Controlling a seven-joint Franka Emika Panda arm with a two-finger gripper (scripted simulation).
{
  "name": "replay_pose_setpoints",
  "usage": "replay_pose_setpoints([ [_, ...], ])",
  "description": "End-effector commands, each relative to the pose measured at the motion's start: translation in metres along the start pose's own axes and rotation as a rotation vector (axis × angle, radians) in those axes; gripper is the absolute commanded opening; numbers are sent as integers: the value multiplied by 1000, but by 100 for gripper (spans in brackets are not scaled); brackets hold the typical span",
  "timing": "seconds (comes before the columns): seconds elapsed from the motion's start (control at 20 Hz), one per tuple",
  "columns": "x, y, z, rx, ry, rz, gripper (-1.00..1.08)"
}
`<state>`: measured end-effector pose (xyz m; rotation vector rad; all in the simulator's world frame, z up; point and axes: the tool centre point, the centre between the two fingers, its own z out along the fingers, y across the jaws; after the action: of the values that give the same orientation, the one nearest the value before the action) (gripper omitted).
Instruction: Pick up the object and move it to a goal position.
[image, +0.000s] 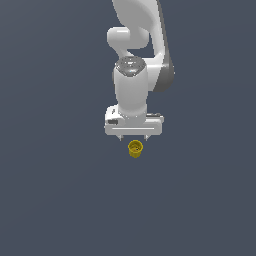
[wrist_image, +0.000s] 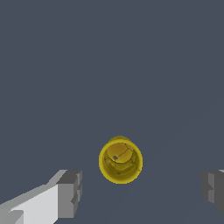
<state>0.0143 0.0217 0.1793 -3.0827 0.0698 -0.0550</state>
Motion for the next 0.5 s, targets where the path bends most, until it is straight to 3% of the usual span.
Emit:
replay_pose_setpoints([
  [0.0,0,-1,1,0,-1,-3,100],
  [0.45,-6,-1,20,-16,-10,-107,100],
])
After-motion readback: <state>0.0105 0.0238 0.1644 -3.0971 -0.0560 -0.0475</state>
